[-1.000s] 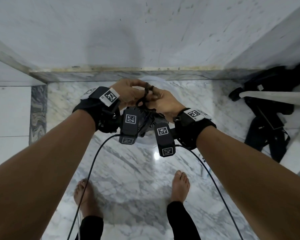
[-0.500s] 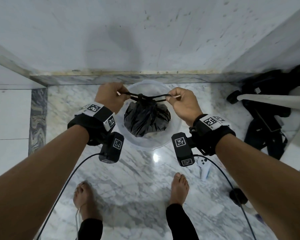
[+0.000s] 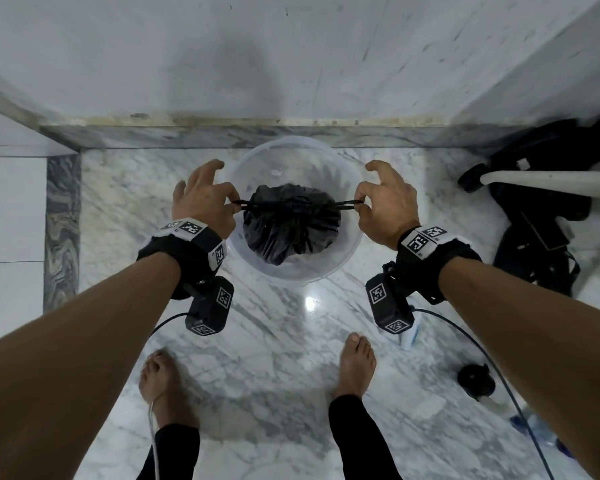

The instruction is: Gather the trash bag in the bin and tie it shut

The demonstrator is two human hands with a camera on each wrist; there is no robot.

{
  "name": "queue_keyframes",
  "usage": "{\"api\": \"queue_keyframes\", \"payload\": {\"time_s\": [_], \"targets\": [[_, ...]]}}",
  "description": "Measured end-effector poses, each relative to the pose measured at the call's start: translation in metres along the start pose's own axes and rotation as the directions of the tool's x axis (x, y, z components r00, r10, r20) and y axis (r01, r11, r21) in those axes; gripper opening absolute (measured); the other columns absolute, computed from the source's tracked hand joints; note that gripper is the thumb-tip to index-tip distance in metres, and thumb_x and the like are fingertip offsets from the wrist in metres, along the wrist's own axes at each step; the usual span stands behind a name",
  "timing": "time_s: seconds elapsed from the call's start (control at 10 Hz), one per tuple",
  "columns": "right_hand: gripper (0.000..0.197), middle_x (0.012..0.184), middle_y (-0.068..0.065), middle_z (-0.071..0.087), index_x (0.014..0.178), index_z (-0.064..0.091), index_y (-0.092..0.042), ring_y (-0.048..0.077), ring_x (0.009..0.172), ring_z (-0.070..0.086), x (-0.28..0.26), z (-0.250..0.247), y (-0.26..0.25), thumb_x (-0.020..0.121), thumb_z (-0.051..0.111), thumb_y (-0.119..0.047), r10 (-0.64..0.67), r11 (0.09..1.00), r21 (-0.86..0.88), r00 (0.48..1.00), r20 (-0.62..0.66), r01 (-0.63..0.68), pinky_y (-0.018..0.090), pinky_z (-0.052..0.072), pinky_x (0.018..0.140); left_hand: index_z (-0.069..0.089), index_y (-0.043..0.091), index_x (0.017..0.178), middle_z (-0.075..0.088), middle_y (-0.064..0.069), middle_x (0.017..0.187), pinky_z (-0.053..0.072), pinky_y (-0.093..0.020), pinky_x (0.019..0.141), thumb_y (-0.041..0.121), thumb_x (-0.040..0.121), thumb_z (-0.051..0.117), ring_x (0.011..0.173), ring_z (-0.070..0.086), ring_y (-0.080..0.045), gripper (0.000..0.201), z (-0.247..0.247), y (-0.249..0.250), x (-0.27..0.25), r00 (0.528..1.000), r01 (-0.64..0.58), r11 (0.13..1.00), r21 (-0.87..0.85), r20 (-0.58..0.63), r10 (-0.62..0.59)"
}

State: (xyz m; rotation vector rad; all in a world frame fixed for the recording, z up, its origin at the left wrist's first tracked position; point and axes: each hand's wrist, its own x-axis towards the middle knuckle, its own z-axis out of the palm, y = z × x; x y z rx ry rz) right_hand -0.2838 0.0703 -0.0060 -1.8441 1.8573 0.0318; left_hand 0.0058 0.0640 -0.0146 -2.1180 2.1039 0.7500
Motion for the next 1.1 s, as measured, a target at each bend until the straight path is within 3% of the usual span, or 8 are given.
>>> {"api": "queue_keyframes", "payload": {"time_s": [0.2,0.5,0.9,1.1], "targets": [[0.010,0.146,0.005,0.037,0.083,0.069,-0.015,0.028,0.139,0.029,-0.0040,0.0092,0.0046,0.076,0.064,-0.011,0.003,0.999,-0.053,1.000,0.026,-0.001,0.058,0.023,0.110,0.068,0.021,0.096,0.029,0.002,0.149,0.010,-0.053,0.117,0.024,0.082,0.061,0.142,0.024,-0.023,0.016,0.0073,-0.0033,-0.0033,0.999,0.018,0.999,0.031,0.033,-0.019],[0.012,0.145,0.004,0.038,0.083,0.069,-0.013,0.028,0.141,0.026,-0.0044,0.0125,0.0059,0.075,0.063,-0.007,0.014,0.997,-0.077,0.999,0.045,-0.010,0.059,0.019,0.111,0.068,0.021,0.098,0.029,0.002,0.149,0.009,-0.054,0.117,0.022,0.081,0.062,0.142,0.024,-0.023,0.018,0.0061,-0.0049,-0.0021,0.997,0.019,0.998,0.052,0.072,-0.023],[0.013,0.142,0.004,0.041,0.084,0.069,-0.014,0.028,0.139,0.028,-0.0033,0.0113,0.0035,0.075,0.064,-0.008,0.015,0.996,-0.093,0.999,0.039,-0.011,0.058,0.019,0.111,0.067,0.021,0.100,0.030,0.001,0.148,0.006,-0.052,0.118,0.023,0.082,0.062,0.142,0.023,-0.022,0.019,0.0029,-0.0034,-0.0024,0.997,0.020,0.998,0.060,0.073,-0.025],[0.018,0.141,0.005,0.046,0.098,0.069,-0.015,0.028,0.139,0.029,-0.0052,0.0121,0.0063,0.083,0.060,-0.015,0.052,0.996,-0.067,0.998,0.019,-0.051,0.056,0.027,0.109,0.065,0.021,0.105,0.036,-0.001,0.147,0.008,-0.056,0.116,0.025,0.084,0.059,0.142,0.025,-0.021,0.022,0.0014,0.0012,-0.0073,0.997,0.027,0.999,-0.033,0.076,-0.024]]}}
